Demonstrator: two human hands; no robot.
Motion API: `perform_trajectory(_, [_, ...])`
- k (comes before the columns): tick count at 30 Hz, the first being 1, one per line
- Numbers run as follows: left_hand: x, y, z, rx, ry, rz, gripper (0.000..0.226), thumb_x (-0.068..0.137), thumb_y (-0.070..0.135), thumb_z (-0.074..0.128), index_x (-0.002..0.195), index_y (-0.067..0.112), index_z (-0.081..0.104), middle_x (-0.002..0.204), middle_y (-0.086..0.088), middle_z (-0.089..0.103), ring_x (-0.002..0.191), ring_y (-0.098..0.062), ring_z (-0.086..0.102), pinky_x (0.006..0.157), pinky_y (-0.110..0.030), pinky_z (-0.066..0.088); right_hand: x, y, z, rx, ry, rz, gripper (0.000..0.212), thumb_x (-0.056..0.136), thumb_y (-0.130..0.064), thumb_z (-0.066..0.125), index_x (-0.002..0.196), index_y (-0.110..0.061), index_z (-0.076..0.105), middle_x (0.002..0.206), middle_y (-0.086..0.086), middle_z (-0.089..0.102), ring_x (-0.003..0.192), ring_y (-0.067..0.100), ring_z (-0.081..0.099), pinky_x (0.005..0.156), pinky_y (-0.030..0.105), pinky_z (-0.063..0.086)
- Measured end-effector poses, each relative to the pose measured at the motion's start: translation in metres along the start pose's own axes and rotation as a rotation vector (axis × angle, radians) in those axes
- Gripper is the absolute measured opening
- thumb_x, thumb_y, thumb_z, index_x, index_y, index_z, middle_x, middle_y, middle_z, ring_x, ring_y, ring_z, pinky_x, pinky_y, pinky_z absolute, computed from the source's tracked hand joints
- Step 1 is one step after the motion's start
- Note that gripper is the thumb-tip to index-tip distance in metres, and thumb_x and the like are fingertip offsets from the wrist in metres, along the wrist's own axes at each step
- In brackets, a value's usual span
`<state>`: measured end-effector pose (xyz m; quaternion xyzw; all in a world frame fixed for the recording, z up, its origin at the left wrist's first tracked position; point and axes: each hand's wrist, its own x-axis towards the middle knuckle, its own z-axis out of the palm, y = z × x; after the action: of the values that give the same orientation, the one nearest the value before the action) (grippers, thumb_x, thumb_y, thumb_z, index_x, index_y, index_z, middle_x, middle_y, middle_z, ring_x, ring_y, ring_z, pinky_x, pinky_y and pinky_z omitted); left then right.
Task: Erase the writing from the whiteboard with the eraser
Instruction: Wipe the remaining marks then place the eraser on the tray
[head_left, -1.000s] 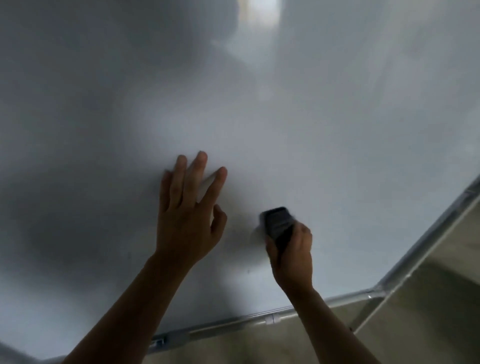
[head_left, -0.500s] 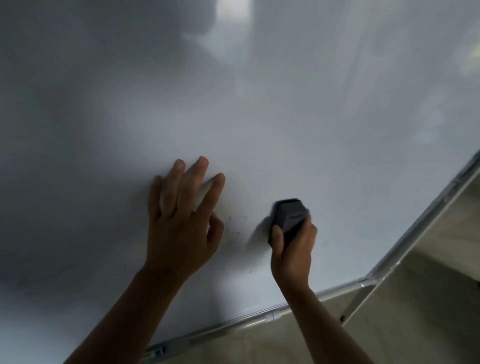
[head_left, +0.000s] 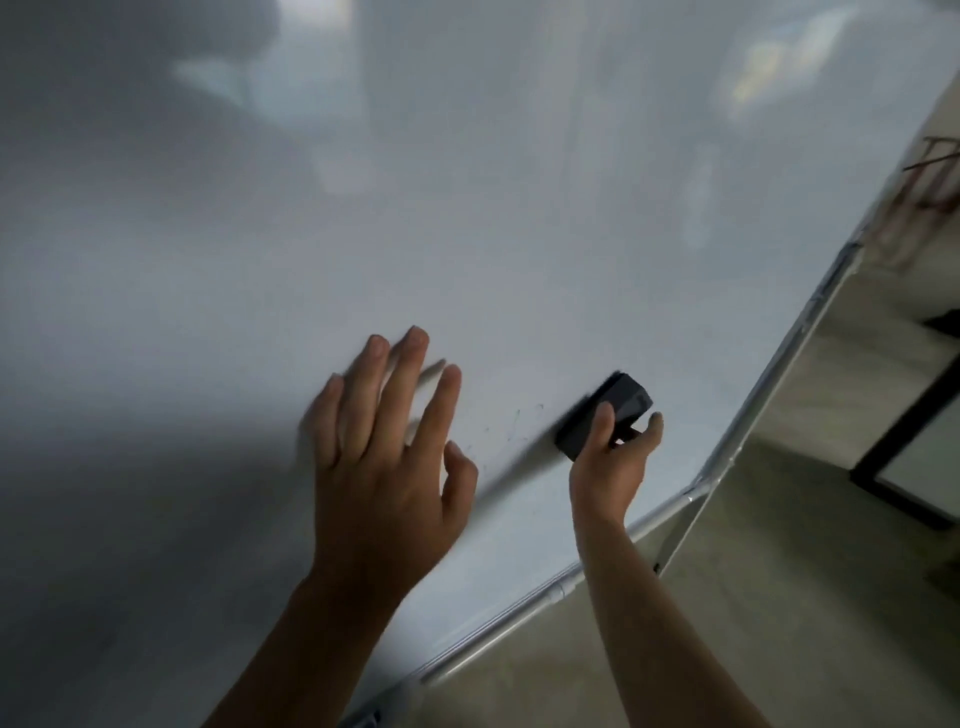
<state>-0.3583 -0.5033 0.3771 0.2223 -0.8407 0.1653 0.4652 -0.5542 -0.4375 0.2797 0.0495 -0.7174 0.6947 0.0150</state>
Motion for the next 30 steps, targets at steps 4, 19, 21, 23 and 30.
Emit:
perform_trajectory(4, [-0.002,-0.012,0.001,-0.056,-0.025,-0.001,0.048,0.082,0.021,0.056,0.129,0.011,0.060,0.149,-0.013,0.039,0.142,-0.032,0.030,0.115,-0.047,0.020,-0.034,-0.011,0.019,-0.044,-0.079,-0.165,0.050,0.095,-0.045,0.050,0.138,-0.034,0.026,0.106,-0.005,0.058,0.090,0.017,0.063,0.074,0.030,0.051])
perform_trajectory(19, [-0.012,-0.046,0.013,-0.105,-0.123,0.012,0.045,0.085,0.025,0.053,0.128,0.011,0.062,0.150,-0.013,0.038,0.143,-0.031,0.028,0.115,-0.048,0.024,-0.055,-0.020,0.063,0.044,-0.098,-0.002,0.054,0.098,-0.042,0.048,0.146,-0.029,0.027,0.135,-0.004,0.051,0.121,0.015,0.052,0.099,0.035,0.047])
perform_trajectory(21, [-0.011,-0.050,0.015,-0.114,-0.133,0.013,0.046,0.085,0.025,0.054,0.127,0.011,0.062,0.150,-0.013,0.038,0.143,-0.031,0.028,0.115,-0.048,0.024,-0.072,-0.026,0.063,0.009,-0.179,-0.188,0.059,0.097,-0.044,0.049,0.149,-0.033,0.022,0.139,-0.008,0.047,0.121,0.008,0.050,0.097,0.029,0.047])
perform_trajectory(23, [-0.010,-0.053,0.014,-0.129,-0.132,0.011,0.045,0.085,0.025,0.053,0.127,0.010,0.062,0.150,-0.014,0.038,0.143,-0.031,0.029,0.114,-0.048,0.025,-0.069,-0.016,0.067,-0.021,-0.172,-0.187,0.061,0.096,-0.044,0.050,0.148,-0.033,0.021,0.140,-0.006,0.047,0.122,0.011,0.051,0.097,0.032,0.049])
perform_trajectory(30, [-0.013,-0.057,0.016,-0.153,-0.141,0.000,0.043,0.084,0.024,0.054,0.123,0.009,0.064,0.149,-0.015,0.039,0.143,-0.032,0.028,0.114,-0.049,0.026,-0.084,-0.025,0.071,-0.017,-0.237,-0.245,0.065,0.096,-0.039,0.053,0.151,-0.031,0.018,0.139,-0.011,0.044,0.120,0.006,0.048,0.096,0.022,0.047])
